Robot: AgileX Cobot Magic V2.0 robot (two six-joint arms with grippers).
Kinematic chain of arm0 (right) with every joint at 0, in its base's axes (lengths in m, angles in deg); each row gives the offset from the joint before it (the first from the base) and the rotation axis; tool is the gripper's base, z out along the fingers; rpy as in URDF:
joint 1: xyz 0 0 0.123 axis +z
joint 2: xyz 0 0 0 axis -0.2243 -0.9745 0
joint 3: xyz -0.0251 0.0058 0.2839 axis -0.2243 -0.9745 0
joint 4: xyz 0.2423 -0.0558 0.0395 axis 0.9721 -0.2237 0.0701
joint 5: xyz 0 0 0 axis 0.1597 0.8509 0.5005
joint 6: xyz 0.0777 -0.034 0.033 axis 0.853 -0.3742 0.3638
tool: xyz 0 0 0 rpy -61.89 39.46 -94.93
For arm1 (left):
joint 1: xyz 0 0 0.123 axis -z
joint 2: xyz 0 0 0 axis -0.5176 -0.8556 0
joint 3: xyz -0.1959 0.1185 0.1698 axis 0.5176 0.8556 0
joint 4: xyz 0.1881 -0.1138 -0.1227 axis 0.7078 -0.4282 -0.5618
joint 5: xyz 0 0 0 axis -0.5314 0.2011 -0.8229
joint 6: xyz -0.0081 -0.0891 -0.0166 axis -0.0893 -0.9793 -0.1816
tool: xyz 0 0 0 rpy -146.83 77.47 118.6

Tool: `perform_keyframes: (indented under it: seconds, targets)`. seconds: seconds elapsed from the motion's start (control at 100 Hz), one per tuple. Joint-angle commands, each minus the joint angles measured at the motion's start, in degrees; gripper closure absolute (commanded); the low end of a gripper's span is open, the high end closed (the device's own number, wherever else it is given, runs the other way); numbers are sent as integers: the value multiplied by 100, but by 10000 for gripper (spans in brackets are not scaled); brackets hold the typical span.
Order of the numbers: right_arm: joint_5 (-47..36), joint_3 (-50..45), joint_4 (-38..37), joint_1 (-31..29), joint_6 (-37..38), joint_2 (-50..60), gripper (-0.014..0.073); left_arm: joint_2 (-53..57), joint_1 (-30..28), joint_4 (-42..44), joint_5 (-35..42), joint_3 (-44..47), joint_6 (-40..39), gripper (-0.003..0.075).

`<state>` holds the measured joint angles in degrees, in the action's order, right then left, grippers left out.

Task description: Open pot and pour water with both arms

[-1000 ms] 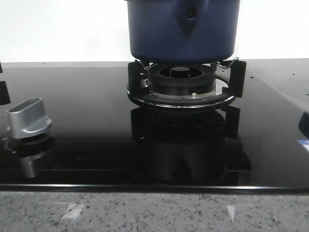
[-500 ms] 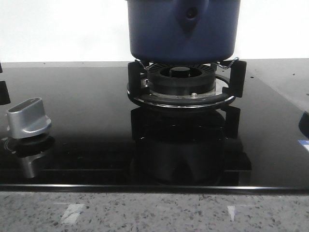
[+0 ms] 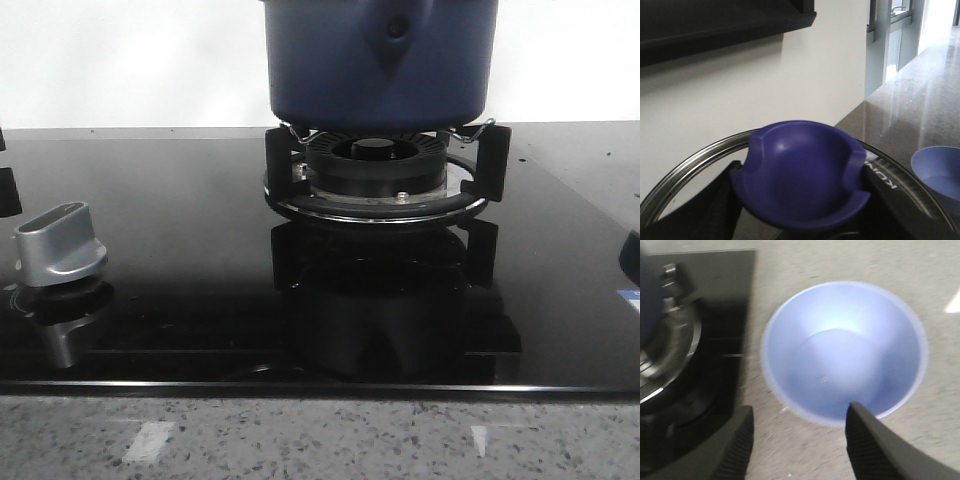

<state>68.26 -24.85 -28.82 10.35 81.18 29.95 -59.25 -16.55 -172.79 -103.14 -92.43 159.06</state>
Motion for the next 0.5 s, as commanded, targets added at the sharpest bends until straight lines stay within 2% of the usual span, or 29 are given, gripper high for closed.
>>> perform_keyframes:
  seconds: [0.0, 0.26, 0.49]
  targets:
    - [80, 693, -226, -296, 15, -529, 223, 356, -152, -412, -89, -202, -107, 478]
    - [527, 1690, -274, -1082, 63, -2002, 223, 389, -420, -400, -126, -202, -120, 478]
    - [670, 1860, -287, -1604, 63, -2896, 223, 389, -431, -370, -126, -202, -120, 478]
